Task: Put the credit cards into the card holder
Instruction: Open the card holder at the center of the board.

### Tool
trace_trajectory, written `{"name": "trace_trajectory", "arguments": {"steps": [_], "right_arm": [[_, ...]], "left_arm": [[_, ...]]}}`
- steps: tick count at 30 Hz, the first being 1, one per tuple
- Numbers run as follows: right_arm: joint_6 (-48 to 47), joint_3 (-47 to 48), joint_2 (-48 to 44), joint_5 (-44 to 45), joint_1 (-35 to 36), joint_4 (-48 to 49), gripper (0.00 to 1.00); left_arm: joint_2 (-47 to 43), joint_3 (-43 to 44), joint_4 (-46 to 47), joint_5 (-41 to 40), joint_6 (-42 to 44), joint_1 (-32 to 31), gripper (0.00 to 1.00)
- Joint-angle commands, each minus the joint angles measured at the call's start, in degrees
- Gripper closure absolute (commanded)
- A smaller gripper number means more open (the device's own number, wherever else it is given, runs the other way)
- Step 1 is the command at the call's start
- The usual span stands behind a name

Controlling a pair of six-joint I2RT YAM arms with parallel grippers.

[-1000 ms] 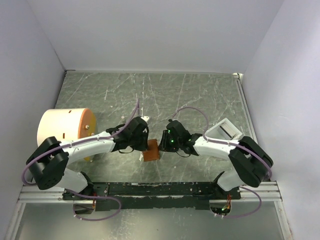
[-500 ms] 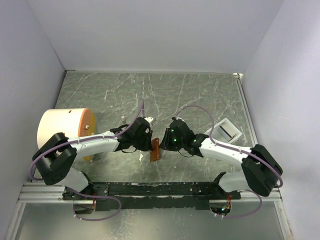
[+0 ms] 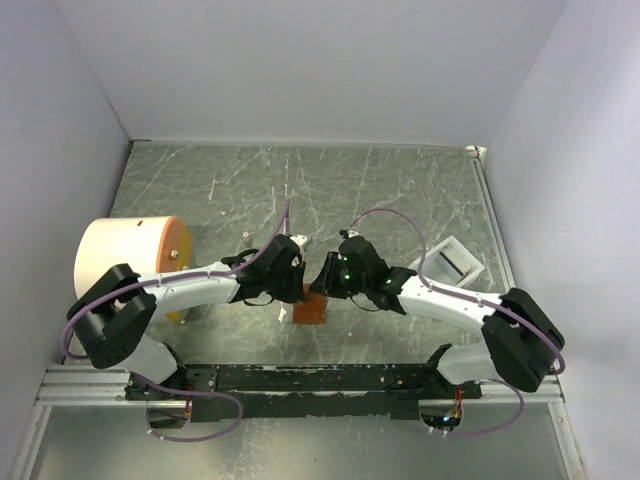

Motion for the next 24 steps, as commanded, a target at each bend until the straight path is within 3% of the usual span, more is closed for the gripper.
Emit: {"name": "trace_trajectory", "arguments": {"steps": [1, 6, 15, 20, 22, 24], "right_arm": [[0.9, -0.9, 4.5, -1.4, 0.4, 4.8, 0.79], [3.4, -2.8, 13.1, -3.8, 0.3, 10.6, 0.83], [7.9, -9.9, 20.8, 0.8, 0.7, 14.3, 0.88], [8.0, -11.3, 21.3, 1.5, 0.8, 15.0, 0.88], [8.0, -11.1, 20.5, 1.6, 0.8, 14.9, 0.88], [7.9, -10.9, 19.7, 1.7, 0.8, 15.0, 0.88]], "left_arm": [[0.1, 1.2, 2.8, 2.0, -0.3, 0.2, 0.93], [-0.3, -0.8, 5.0, 3.2, -1.0, 0.2, 0.93], [-4.2, -3.5, 6.7, 4.2, -1.7, 1.9, 0.93], [-3.9, 0.0, -1.9, -0.3, 1.0, 2.6, 0.93], [-3.1, 1.0, -4.0, -0.8, 2.0, 2.4, 0.87], [-2.3, 1.9, -5.2, -1.2, 2.6, 2.0, 0.75]]}}
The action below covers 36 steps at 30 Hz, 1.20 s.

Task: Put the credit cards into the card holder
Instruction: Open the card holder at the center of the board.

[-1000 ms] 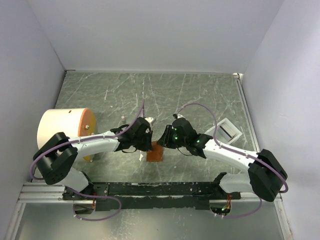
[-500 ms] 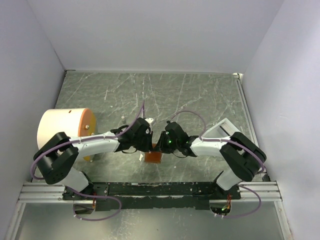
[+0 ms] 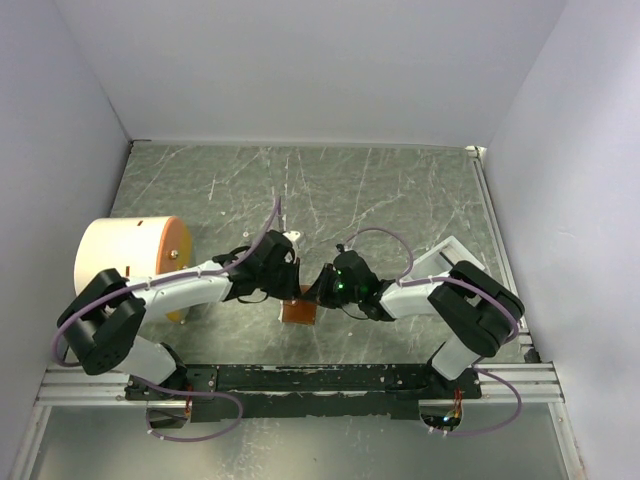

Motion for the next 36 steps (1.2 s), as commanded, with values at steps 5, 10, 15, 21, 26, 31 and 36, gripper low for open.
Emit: {"name": "trace_trajectory", "arguments": {"steps": [5, 10, 15, 21, 26, 31, 36], "right_arm": [[-1.7, -2.6, 2.1, 5.0, 0.7, -9.9, 0.88], [-2.4, -1.6, 0.9, 5.1, 0.8, -11.2, 0.89], [-3.1, -1.7, -0.8, 7.1, 0.8, -13.0, 0.89], [-2.5, -2.5, 1.5, 6.0, 0.8, -10.9, 0.89], [-2.3, -2.7, 1.4, 6.3, 0.8, -10.8, 0.89], [-2.2, -2.9, 1.4, 6.5, 0.8, -10.8, 0.89], [-2.0, -3.5, 2.1, 7.1, 0.9, -11.1, 0.90]], "left_arm": [[3.3, 4.2, -7.1, -5.3, 2.2, -1.7, 0.56], [7.4, 5.0, -6.9, -4.6, 2.3, -1.9, 0.56], [10.9, 5.9, -8.1, -7.2, 2.0, -2.5, 0.57], [13.4, 7.2, -10.0, -9.5, 2.1, -3.5, 0.62], [14.3, 7.7, -12.6, -12.3, 1.9, -3.8, 0.74], [14.1, 7.2, -12.7, -12.1, 1.8, -3.9, 0.87], [10.6, 6.6, -11.9, -11.2, 1.5, -3.8, 0.93]]}}
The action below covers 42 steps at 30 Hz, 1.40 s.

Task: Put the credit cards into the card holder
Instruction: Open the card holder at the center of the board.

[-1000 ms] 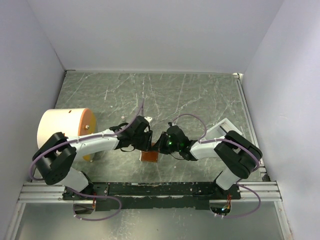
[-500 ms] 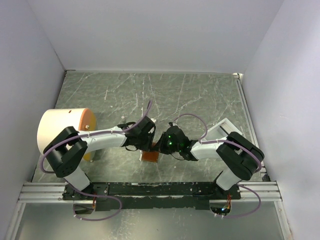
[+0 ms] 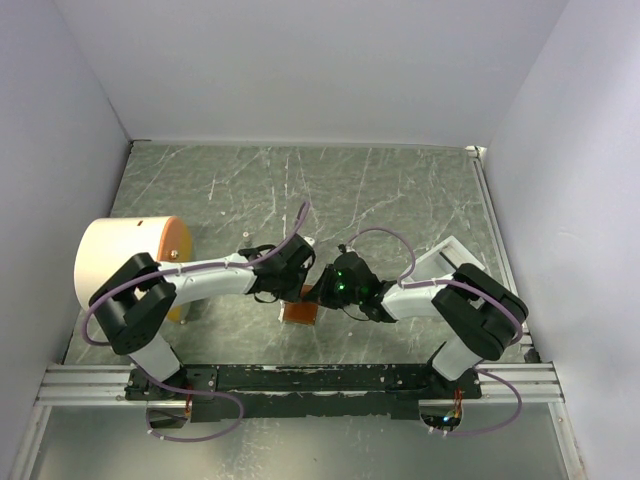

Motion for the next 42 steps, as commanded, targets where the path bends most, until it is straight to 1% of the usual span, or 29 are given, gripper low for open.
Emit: {"name": "trace_trajectory", "arguments": {"steps": [1, 4, 9, 13, 14, 15, 16, 17, 19, 22, 25, 30, 35, 42], "right_arm": [[-1.6, -3.2, 4.0, 4.5, 0.3, -9.5, 0.90], [-1.3, -3.9, 4.8, 5.0, 0.3, -9.3, 0.91], [-1.2, -4.5, 6.6, 5.4, 0.3, -9.3, 0.91], [-1.0, -4.8, 6.4, 4.6, 0.3, -7.8, 0.91], [-0.8, -4.7, 5.9, 4.2, 0.3, -7.5, 0.91], [-1.0, -4.4, 5.3, 3.5, 0.3, -7.1, 0.91], [-1.2, -4.0, 4.4, 2.7, 0.3, -6.8, 0.90], [-1.7, -3.5, 3.5, 2.1, 0.3, -6.6, 0.88], [-2.9, -1.7, 1.2, 2.0, 0.3, -8.7, 0.86], [-4.9, 0.4, -1.8, 1.2, 0.2, -11.3, 0.84], [-5.7, 1.6, -2.7, 0.1, -0.1, -11.4, 0.85], [-5.3, 2.3, -1.1, -2.5, -1.1, -9.0, 0.92], [-5.3, 2.5, -2.3, -5.0, -1.7, -7.1, 1.00], [-6.2, 2.1, -2.9, -6.9, -4.0, -6.4, 1.00]], "left_arm": [[-1.0, -2.6, -1.3, -1.7, 0.0, -0.1, 0.93], [-4.3, -3.2, -0.4, -0.1, -0.6, 1.0, 0.93], [-8.6, -5.2, 1.3, 4.4, -1.2, 4.8, 0.93], [-9.0, -4.0, -0.3, 5.2, 1.0, 5.4, 0.93], [-8.6, -3.5, -0.5, 5.4, 1.9, 5.2, 0.87], [-8.5, -3.4, -0.2, 5.6, 2.9, 4.6, 0.76], [-8.5, -3.3, 0.3, 5.7, 3.7, 4.0, 0.68], [-8.6, -3.2, 0.6, 5.4, 4.3, 3.3, 0.64], [-8.6, -3.1, 0.8, 4.2, 4.7, 2.4, 0.61], [-8.0, -2.9, 0.7, 4.0, 4.9, 2.0, 0.60], [-7.8, -3.7, 2.4, 4.2, 5.1, 1.8, 0.60], [-7.4, -4.2, 4.2, 5.3, 5.3, 1.2, 0.59], [-9.0, -4.9, 5.9, 6.7, 5.3, 0.8, 0.58], [-9.8, -6.7, 8.3, 6.4, 6.1, 0.7, 0.58]]}}
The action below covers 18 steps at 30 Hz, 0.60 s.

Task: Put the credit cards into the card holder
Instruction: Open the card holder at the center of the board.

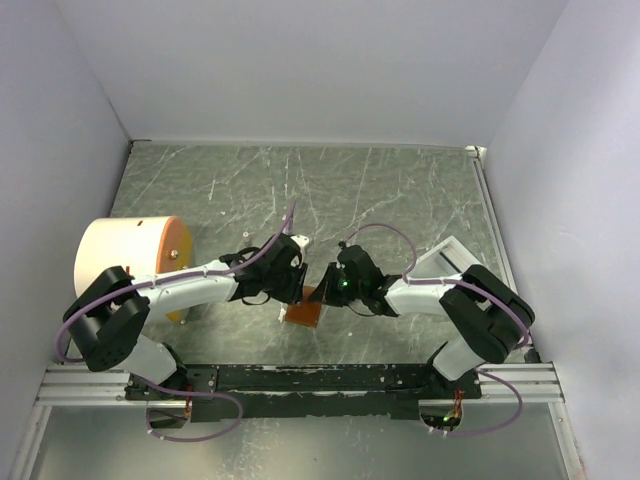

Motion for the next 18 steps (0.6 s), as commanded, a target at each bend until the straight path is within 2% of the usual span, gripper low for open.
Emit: {"name": "trace_trajectory", "arguments": {"steps": [1, 9, 18], "right_arm": [[-1.5, -0.1, -0.6, -2.6, -1.6, 0.7, 1.00], [-1.8, -1.1, 1.3, -3.4, -2.5, 3.6, 1.00], [0.8, -5.4, 5.3, -3.1, -3.1, 8.9, 1.00]], "left_arm": [[-0.9, -0.9, 3.3, 1.4, 1.3, -0.4, 0.58], [1.9, -0.5, 4.2, 0.6, 2.3, -1.6, 0.56], [7.4, 2.1, -0.1, -9.8, 2.8, -5.7, 0.54]]}}
